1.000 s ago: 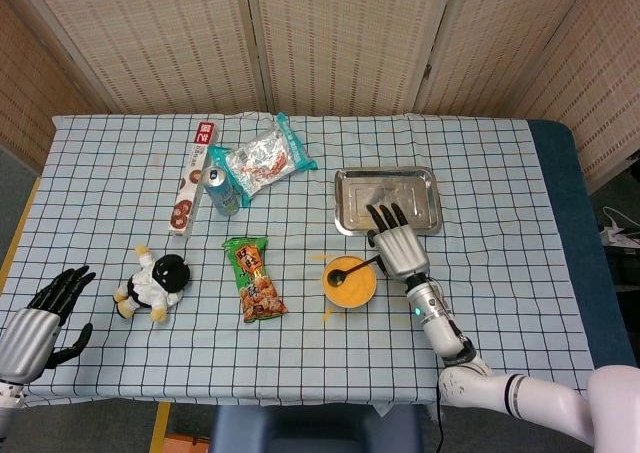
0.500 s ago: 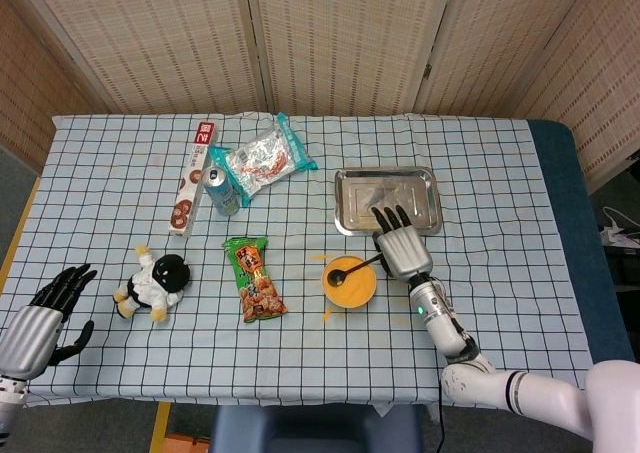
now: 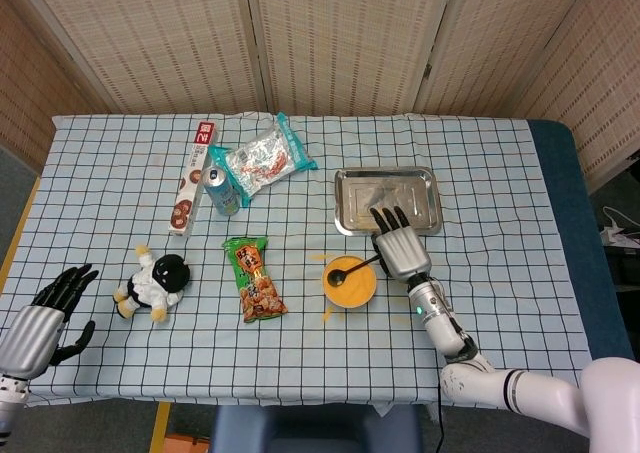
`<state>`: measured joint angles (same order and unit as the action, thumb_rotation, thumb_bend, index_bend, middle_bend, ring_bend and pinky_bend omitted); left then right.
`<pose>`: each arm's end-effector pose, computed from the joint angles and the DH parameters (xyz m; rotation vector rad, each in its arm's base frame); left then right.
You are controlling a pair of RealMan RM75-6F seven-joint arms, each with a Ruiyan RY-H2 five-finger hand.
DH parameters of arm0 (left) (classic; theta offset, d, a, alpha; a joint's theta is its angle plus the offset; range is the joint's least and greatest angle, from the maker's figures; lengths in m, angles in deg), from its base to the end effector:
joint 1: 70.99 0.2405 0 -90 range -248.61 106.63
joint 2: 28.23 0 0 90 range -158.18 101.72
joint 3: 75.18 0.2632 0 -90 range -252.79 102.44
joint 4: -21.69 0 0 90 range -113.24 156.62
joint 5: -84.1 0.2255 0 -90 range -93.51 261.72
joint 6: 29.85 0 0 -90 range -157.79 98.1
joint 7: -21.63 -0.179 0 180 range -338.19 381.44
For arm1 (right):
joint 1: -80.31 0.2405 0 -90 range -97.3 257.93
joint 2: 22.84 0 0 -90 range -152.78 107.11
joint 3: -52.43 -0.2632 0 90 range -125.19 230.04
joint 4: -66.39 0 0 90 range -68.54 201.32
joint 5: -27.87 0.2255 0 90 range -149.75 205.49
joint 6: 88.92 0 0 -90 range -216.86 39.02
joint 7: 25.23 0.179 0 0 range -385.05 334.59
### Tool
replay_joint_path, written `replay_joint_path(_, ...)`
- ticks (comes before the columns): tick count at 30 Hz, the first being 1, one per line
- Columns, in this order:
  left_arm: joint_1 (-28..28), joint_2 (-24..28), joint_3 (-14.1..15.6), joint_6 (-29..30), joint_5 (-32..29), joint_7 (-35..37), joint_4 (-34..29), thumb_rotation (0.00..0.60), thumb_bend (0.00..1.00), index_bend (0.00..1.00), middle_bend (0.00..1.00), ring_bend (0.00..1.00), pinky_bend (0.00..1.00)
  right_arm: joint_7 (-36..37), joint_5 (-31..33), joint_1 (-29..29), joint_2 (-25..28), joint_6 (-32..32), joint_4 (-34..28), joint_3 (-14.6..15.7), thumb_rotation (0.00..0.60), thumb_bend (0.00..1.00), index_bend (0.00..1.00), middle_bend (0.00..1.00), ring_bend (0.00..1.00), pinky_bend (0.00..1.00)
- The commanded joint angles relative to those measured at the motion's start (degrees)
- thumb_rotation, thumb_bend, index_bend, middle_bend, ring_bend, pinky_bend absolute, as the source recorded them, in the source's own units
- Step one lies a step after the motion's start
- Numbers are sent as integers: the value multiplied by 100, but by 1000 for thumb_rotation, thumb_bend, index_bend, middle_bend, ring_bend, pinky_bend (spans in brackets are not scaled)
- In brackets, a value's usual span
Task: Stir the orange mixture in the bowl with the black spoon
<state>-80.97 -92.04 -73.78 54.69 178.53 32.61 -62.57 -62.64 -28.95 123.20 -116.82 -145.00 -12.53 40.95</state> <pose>-0.3195 0.2305 0.1397 -1.5907 -0.8941 -1.0062 -0.1585 -0.3960 -0.0599 1.8466 -0.7587 0.7082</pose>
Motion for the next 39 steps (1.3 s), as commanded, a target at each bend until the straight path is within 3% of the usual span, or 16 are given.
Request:
replay_joint_path(1,1,1,-1,8,2,0,0,600,487,0,0,0,190,11,5,7,14,-9,-16,15,600,321,512,0,0,21)
replay_joint_path(31,-14,-4,21,1,21,-2,18,600,487,0,0,0,191,88,48,85,-4,-103,0,142,600,321,555,0,0,22)
replay_joint_path(39,-15,1,30,20,50,12,23,600,486,0,0,0,191,172,-92,78,-21,-148,18,201,600,354,654,6,0,22)
